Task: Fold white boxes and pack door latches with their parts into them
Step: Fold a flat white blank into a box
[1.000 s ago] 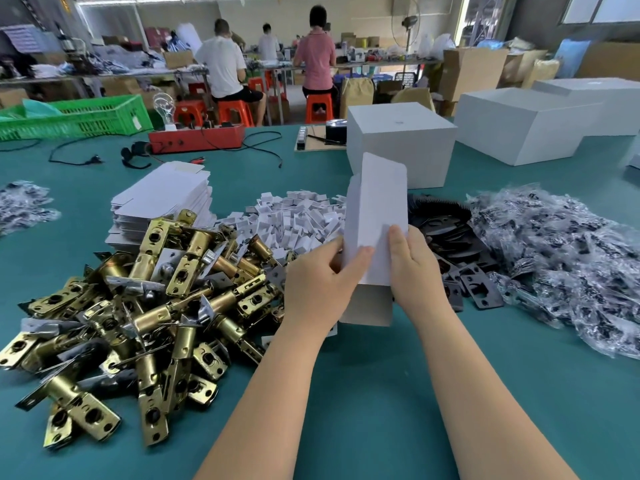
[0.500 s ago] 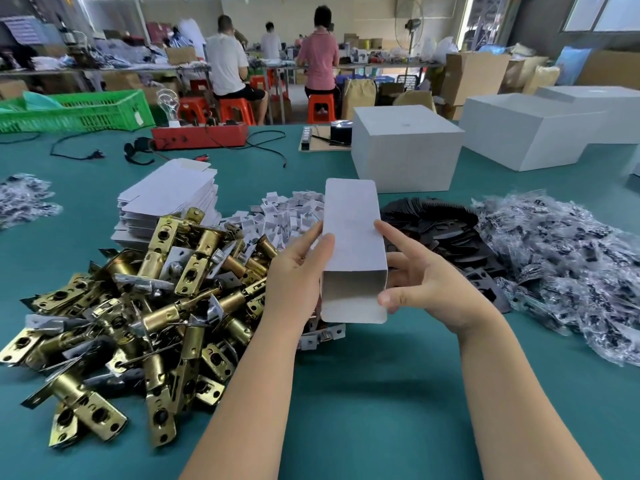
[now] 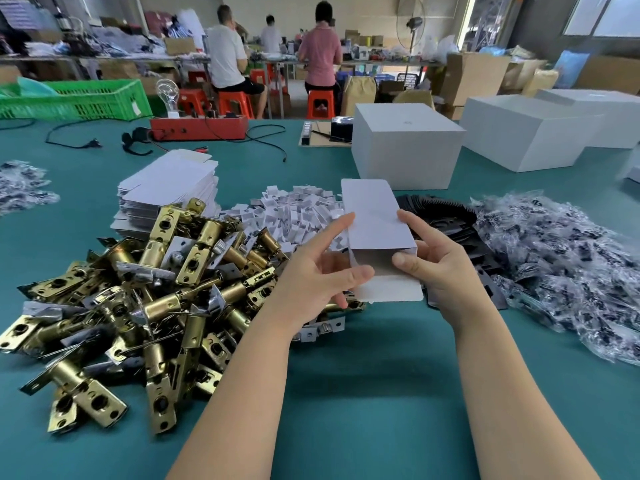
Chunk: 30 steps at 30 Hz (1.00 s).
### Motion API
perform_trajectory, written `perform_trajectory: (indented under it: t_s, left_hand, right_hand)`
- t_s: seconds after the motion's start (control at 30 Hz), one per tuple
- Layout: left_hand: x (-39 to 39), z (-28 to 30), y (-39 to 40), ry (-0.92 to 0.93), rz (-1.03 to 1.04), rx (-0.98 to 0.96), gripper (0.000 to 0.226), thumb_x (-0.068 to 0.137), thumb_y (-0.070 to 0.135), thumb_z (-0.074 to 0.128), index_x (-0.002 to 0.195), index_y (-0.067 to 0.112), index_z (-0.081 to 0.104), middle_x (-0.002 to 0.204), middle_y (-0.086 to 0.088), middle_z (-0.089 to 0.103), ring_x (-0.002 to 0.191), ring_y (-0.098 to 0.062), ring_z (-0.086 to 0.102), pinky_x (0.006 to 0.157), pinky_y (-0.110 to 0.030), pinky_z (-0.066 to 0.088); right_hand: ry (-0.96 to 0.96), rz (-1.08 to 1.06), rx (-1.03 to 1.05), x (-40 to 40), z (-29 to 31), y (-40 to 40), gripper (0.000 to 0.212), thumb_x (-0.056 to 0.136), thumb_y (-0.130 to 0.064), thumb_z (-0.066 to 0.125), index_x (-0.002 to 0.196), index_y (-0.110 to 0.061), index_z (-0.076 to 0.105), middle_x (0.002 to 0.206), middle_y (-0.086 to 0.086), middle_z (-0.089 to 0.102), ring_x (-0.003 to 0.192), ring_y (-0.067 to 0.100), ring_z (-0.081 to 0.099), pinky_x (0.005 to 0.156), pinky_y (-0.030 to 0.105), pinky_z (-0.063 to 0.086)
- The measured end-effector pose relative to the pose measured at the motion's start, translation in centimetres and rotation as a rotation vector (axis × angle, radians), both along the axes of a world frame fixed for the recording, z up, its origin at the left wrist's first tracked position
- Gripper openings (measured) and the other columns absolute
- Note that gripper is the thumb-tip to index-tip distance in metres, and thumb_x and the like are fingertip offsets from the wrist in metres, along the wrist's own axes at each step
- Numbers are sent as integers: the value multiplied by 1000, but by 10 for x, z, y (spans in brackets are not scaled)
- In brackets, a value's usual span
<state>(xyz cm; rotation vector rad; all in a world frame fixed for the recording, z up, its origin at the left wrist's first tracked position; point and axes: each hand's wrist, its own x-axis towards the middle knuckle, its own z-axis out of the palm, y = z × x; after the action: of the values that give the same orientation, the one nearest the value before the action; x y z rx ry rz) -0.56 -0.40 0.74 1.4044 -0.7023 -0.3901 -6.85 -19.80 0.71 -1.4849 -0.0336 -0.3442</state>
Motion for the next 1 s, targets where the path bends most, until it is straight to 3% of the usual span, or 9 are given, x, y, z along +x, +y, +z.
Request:
perform_trajectory:
  t_s: [0.13,0.23,0.37,0.47,0.57,0.67,0.73,0.87,1.0]
  left_hand:
    - [2,-4,-6,29,192,-24,41,81,24,79,109,48,64,82,-17,62,70,-23,63,58,-36,53]
    - [4,-5,-5,48,233,-58,35,77,32,77,106,47,67,86,-11,64,72,-22,63,56,-35,53]
    - [4,-4,-1,68,161,-64,39,81,46,73,118,51,64,93,1,71,70,-33,57,46,-26,52]
    - [2,-4,-3,7,200,-14,45,82,53,66,127,47,60,92,10,71,69,-27,62,49,-27,54]
    - [0,-4,-5,21,157,-11,55,79,55,68,132,45,55,85,14,71,67,-14,68,51,-25,55]
    - [0,-2,-1,76,50,-91,47,77,49,72,122,52,57,94,5,73,81,-15,69,55,-24,56]
    - [2,-3,2,110,-6,-136,44,76,44,72,119,48,62,97,4,72,87,-16,69,58,-23,56]
    - [5,-8,2,84,23,-159,49,80,20,75,121,44,64,92,12,71,85,-11,68,62,-23,57]
    - [1,-8,-4,52,83,-178,53,81,42,72,131,39,56,91,13,72,83,-14,67,57,-22,57]
  right_hand:
    - [-3,33,-55,1,-1,8,53,71,-20,75,120,-34,60,80,0,72,65,11,62,56,19,47]
    - [-18,32,-88,3,-1,14,48,75,-20,71,120,-30,57,68,-8,68,56,3,58,48,13,42]
    - [-9,22,-66,2,-2,12,48,76,-25,72,120,-32,57,75,-5,70,58,6,61,49,14,44]
    - [15,-4,-73,0,-9,12,47,76,-34,71,121,-33,56,74,-7,69,58,4,59,49,14,44]
    - [109,-146,119,5,-18,18,34,85,-46,55,116,-35,62,73,-3,69,56,11,55,42,20,38]
    - [100,-237,297,8,-24,26,19,97,-37,50,100,-41,68,85,6,67,62,18,50,45,21,35]
    - [56,-243,386,9,-26,32,16,91,-33,56,102,-40,66,83,5,66,60,16,53,47,23,42]
    - [-9,-206,455,10,-26,40,32,86,-23,59,114,-39,55,72,1,66,54,13,60,49,23,51]
    - [-32,-186,467,4,-25,45,38,96,-13,51,122,-40,48,74,3,68,59,16,66,56,25,54]
